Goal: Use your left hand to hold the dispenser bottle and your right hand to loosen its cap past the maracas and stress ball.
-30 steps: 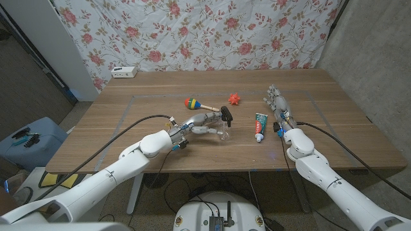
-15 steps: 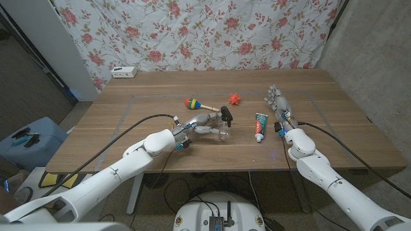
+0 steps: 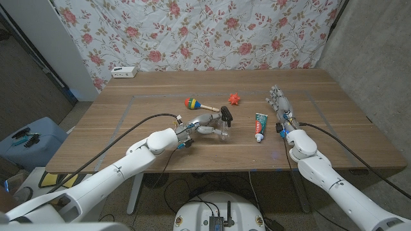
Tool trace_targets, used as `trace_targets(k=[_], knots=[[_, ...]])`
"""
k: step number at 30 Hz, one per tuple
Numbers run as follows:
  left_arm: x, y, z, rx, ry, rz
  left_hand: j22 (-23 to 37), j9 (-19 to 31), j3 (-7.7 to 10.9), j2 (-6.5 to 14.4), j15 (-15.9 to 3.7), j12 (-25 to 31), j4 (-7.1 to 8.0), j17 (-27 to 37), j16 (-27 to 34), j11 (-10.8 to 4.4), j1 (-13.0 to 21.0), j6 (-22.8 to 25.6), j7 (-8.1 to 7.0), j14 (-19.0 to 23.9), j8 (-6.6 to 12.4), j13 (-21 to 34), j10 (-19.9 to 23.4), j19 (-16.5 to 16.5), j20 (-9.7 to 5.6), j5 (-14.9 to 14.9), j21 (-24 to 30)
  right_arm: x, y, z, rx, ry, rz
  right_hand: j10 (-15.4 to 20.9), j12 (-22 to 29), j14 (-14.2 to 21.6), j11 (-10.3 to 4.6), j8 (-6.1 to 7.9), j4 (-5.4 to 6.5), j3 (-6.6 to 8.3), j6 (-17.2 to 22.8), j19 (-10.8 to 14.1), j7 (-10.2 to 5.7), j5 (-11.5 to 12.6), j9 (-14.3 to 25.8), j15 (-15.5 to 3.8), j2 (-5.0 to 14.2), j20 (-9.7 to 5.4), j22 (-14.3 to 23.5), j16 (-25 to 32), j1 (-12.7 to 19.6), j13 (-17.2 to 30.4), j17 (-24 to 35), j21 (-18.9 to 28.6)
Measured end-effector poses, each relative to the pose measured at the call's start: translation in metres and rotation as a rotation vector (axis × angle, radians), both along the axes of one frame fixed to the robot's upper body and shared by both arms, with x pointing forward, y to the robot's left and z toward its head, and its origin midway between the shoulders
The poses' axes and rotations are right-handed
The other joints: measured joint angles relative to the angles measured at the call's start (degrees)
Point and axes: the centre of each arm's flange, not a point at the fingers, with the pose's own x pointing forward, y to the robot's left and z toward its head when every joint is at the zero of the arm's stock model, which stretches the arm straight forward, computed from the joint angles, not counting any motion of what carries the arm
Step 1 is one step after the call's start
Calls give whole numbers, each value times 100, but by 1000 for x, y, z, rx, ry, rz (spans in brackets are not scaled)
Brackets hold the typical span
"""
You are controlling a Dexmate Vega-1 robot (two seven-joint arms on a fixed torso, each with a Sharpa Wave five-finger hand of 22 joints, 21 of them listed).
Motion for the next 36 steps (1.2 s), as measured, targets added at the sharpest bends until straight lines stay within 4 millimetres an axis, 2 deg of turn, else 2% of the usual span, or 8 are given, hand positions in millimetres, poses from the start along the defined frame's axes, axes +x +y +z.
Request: trace_targets(k=[6,16,22,27,36], knots=[[2,-3,-1,-6,14,-8,0,26,49,156,-16,33,0,0,40,56,156,91,159,207,0,51,117,9,-9,-113,0,-1,-1,-1,2,1,-2,0,0,0,0,0,0,0,0,0,0,0,0,0,0,0,0,0,0,0,0,0],[8,-6,-3,-31,36,-14,1,64,197,404,-22,221,21,66,133,43,403,309,432,582,63,233,339,91,-152,-395,0,-2,-3,-3,7,4,-6,0,0,0,0,0,0,0,0,0,0,0,0,0,0,0,0,0,0,0,0,0],[12,-7,-3,-50,40,-20,-30,121,338,622,-34,513,30,168,251,51,514,727,446,975,182,415,672,293,-176,-638,40,-1,-4,-4,9,6,-8,0,0,0,0,0,0,0,0,0,0,0,0,0,0,0,0,0,0,0,-1,0],[14,-9,-3,-66,33,-26,-33,185,375,677,-52,783,10,270,385,47,567,1106,429,1286,336,587,930,490,-162,-890,40,0,-5,-5,10,9,-10,0,0,0,0,0,0,0,0,0,0,0,-1,0,0,0,0,0,0,0,-1,0],[17,-11,-2,-99,19,-19,-32,288,439,779,-71,1092,-7,507,585,-23,657,1485,336,1509,596,854,1143,657,-178,-1144,40,0,-5,-5,11,10,-12,-22,0,0,-21,0,0,0,0,0,0,0,-1,0,0,0,0,0,0,0,-1,0]])
